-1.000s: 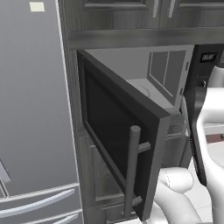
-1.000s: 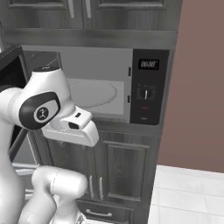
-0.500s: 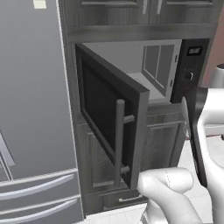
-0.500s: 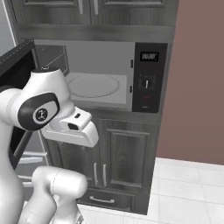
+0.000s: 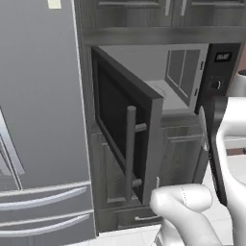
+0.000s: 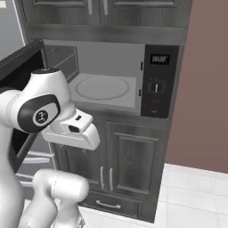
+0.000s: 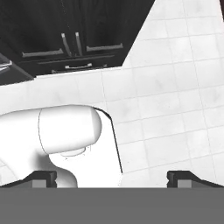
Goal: Place the sponge inside the microwave to prepare for sanitizing.
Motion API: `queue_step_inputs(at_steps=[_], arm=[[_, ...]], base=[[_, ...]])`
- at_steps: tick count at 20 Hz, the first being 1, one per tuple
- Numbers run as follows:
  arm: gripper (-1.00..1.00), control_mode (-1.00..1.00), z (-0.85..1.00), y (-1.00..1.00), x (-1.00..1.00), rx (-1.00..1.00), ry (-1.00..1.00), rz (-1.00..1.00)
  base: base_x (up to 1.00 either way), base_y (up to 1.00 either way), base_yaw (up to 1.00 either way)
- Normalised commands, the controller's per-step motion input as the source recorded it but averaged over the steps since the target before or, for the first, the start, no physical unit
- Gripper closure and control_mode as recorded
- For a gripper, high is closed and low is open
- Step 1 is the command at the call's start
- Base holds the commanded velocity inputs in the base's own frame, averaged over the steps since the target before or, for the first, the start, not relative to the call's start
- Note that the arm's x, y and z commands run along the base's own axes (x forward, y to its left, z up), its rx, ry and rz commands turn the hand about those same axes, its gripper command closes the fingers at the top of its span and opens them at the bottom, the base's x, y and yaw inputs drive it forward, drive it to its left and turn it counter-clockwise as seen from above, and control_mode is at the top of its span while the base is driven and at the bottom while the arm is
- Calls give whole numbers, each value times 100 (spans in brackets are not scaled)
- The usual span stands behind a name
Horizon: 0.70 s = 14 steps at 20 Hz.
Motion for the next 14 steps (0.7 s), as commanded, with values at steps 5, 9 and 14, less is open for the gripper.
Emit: queue_step_inputs(at_steps=[5,9,14], arm=[[-100,100,0,0,0,0,0,0],[-100,100,0,0,0,0,0,0],[-100,100,0,0,0,0,0,0]], base=[[-31,-2,32],[-30,-22,40],[-17,-37,42]])
